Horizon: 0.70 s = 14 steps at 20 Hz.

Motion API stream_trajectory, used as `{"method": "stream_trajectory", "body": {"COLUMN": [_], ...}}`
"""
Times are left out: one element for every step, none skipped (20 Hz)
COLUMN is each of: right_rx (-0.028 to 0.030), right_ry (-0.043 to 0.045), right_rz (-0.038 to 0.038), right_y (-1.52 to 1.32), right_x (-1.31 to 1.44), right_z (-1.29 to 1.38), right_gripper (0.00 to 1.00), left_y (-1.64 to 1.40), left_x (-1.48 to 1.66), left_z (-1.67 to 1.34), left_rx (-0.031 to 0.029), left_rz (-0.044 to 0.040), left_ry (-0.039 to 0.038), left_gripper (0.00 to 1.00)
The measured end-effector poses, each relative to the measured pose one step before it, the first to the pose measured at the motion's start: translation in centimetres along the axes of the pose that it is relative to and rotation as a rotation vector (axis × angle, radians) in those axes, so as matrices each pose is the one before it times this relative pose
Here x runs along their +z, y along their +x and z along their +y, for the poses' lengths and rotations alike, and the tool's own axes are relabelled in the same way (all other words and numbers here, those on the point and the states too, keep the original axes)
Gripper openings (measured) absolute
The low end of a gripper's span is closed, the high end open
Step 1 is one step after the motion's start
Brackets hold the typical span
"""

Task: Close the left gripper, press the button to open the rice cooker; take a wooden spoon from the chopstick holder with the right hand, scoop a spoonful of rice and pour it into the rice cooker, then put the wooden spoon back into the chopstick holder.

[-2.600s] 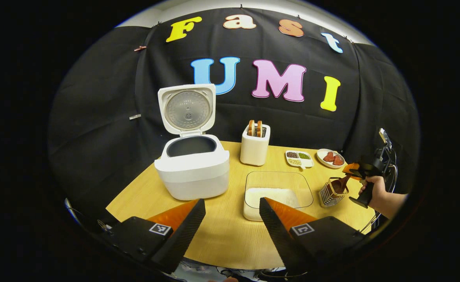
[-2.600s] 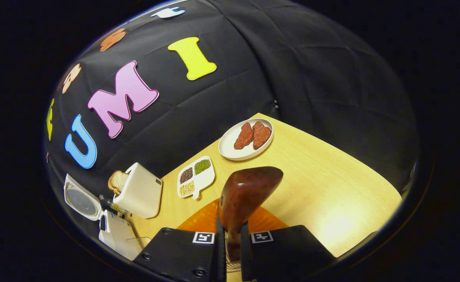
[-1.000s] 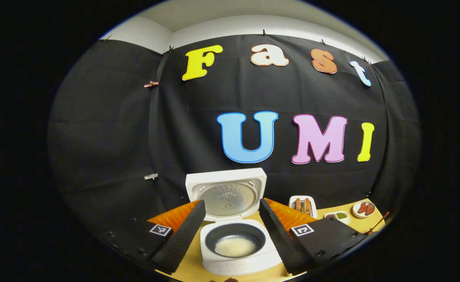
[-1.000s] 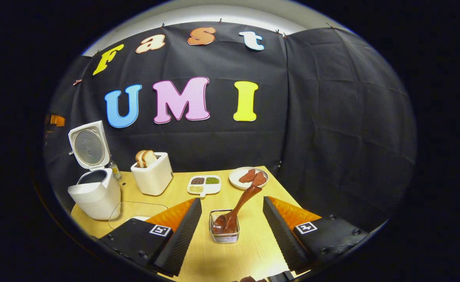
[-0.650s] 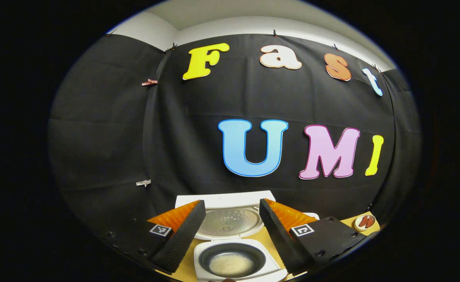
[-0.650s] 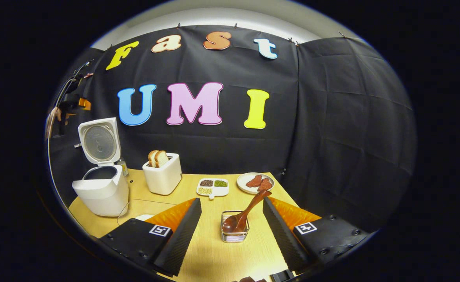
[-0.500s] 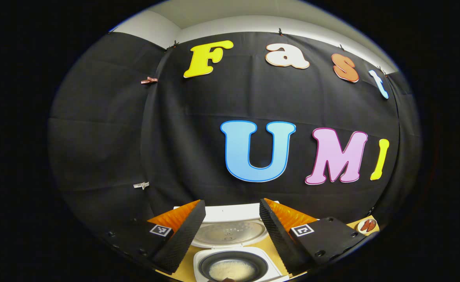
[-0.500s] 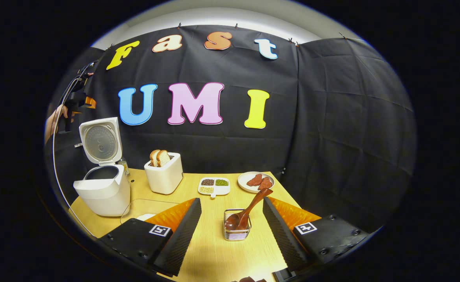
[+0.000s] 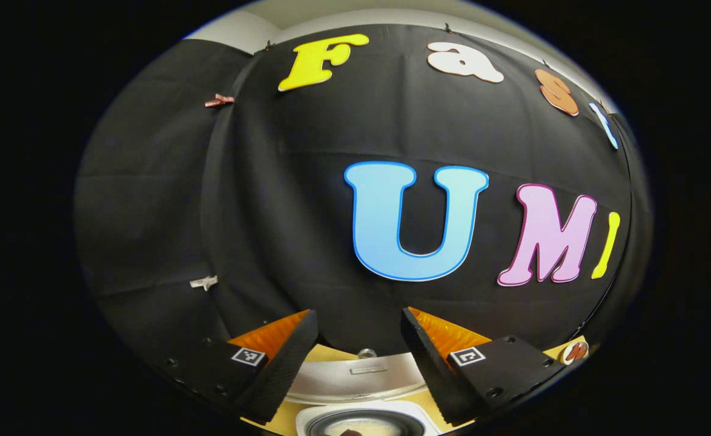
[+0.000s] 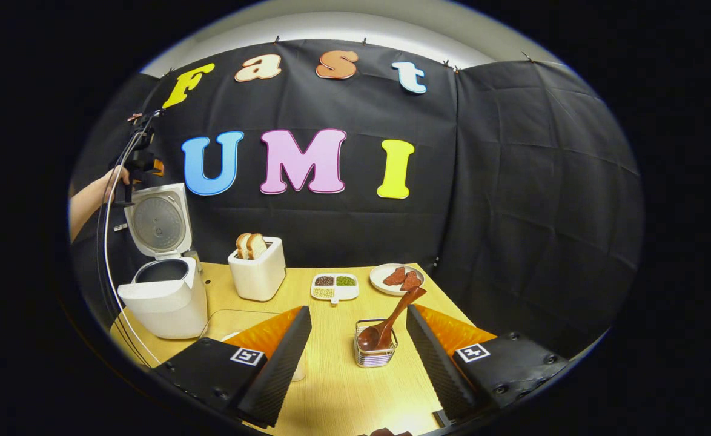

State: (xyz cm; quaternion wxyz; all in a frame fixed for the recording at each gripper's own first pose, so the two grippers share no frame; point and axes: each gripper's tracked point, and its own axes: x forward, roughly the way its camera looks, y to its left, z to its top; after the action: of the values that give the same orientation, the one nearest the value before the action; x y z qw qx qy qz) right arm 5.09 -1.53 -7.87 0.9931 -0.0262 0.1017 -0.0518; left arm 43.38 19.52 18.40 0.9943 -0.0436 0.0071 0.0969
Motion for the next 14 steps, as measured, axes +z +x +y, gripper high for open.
{"method": "stream_trajectory", "body": {"right_rx": [0.00238,0.00229,0.00366,0.00399,0.00331,0.00376,0.0034,0.00573,0.00884,0.00658,0.00539,0.00739,0.01044,0.00766], "right_ry": [-0.00221,-0.00234,-0.00155,-0.00093,0.00012,0.00077,0.00455,0.01135,0.01243,0.00651,-0.00097,-0.00363,-0.00075,0.00215], "right_rz": [0.00402,0.00392,0.00359,0.00581,0.00788,0.01246,0.01347,0.00341,-0.00167,0.0002,0.00082,0.00129,0.00289,0.00308], "right_y": [-0.205,-0.14,-0.061,-0.049,0.042,0.023,0.006,0.077,0.064,0.059,0.005,0.042,0.079,0.073], "right_x": [-0.159,-0.13,-0.169,-0.23,-0.301,-0.379,-0.386,-0.083,0.127,-0.086,-0.132,-0.13,-0.115,-0.075], "right_z": [0.253,0.181,0.12,0.152,0.061,0.091,0.04,0.048,0.136,-0.005,-0.085,-0.004,0.015,-0.029], "right_gripper": [0.99,0.99,0.99,0.99,0.99,0.99,0.99,0.99,0.99,0.99,0.99,0.99,0.99,0.99], "left_y": [0.456,0.403,0.286,0.272,0.049,-0.149,0.006,-0.02,-0.016,-0.285,-0.349,-0.345,-0.385,-0.42], "left_x": [-0.447,-0.55,-0.37,-0.314,-0.297,-0.127,-0.023,-0.319,-0.612,-0.254,0.112,-0.365,-0.195,-0.335], "left_z": [-0.084,0.182,0.173,0.082,0.039,-0.06,0.041,-0.017,-0.068,-0.036,-0.079,0.001,-0.02,-0.054], "left_rx": [0.0043,0.00742,0.0114,0.00705,0.00736,0.00564,0.00354,0.00575,0.00839,0.00801,0.00319,0.0047,0.00181,0.00219], "left_rz": [0.0196,0.01235,0.01093,0.01183,0.01012,0.00869,0.00681,0.00978,0.02406,0.01202,0.00797,0.01813,0.00625,0.01315], "left_ry": [-0.00372,0.00401,0.00641,0.002,-0.00484,-0.00059,0.00847,0.00792,0.00306,0.00451,-0.00111,-0.00215,-0.00485,-0.00809], "left_gripper": [0.95,0.95,0.95,0.95,0.95,0.95,0.95,0.96,0.96,0.97,0.99,0.98,0.98,0.99]}}
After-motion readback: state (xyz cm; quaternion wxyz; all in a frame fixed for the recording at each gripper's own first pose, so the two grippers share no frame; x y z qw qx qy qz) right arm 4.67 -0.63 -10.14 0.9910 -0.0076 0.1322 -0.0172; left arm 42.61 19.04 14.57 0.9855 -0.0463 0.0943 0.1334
